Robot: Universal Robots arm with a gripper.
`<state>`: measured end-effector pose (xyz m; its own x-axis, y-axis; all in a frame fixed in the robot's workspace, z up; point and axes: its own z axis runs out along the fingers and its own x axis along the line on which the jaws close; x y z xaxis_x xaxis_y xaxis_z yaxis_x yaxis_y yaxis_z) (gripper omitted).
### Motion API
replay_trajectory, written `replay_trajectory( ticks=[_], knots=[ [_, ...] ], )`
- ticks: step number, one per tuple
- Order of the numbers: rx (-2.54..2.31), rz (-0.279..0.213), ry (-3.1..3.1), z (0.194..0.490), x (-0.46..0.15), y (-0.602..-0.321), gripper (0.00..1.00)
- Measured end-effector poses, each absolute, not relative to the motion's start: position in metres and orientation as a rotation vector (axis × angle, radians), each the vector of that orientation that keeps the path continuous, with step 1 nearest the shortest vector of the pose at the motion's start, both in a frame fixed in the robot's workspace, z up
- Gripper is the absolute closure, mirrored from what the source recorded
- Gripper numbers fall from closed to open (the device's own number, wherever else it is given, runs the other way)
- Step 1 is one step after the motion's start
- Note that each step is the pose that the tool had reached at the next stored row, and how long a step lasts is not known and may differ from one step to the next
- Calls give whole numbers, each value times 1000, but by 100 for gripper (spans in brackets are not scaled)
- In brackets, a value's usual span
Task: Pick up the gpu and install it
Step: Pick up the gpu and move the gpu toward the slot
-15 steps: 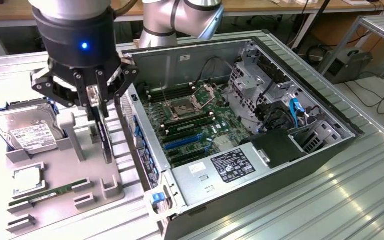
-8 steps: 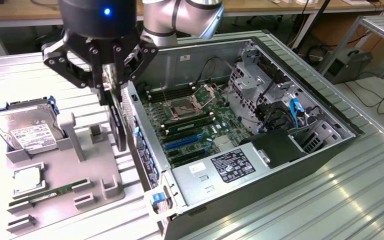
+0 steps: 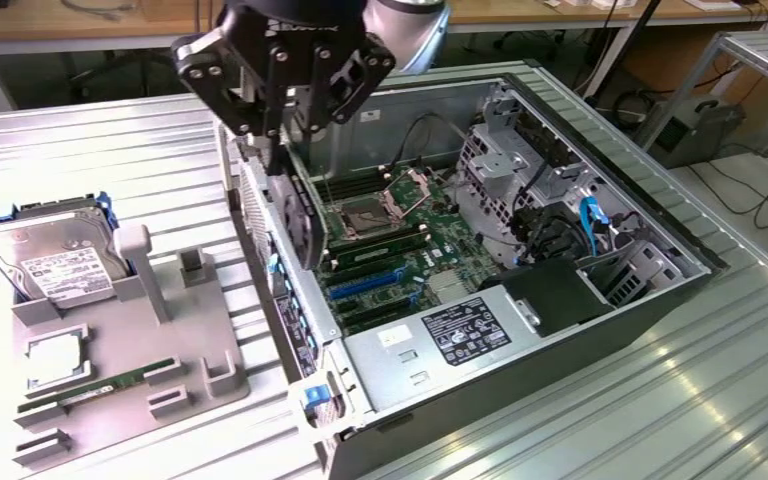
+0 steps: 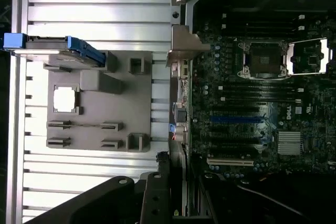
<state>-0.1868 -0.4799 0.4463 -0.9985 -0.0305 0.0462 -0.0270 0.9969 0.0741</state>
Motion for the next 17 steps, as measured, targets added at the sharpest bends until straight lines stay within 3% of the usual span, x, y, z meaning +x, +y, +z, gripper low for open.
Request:
replay_trajectory(
  ticks=[17],
  knots=[
    [45,-128,-3091,428,-93,-467,74]
  ],
)
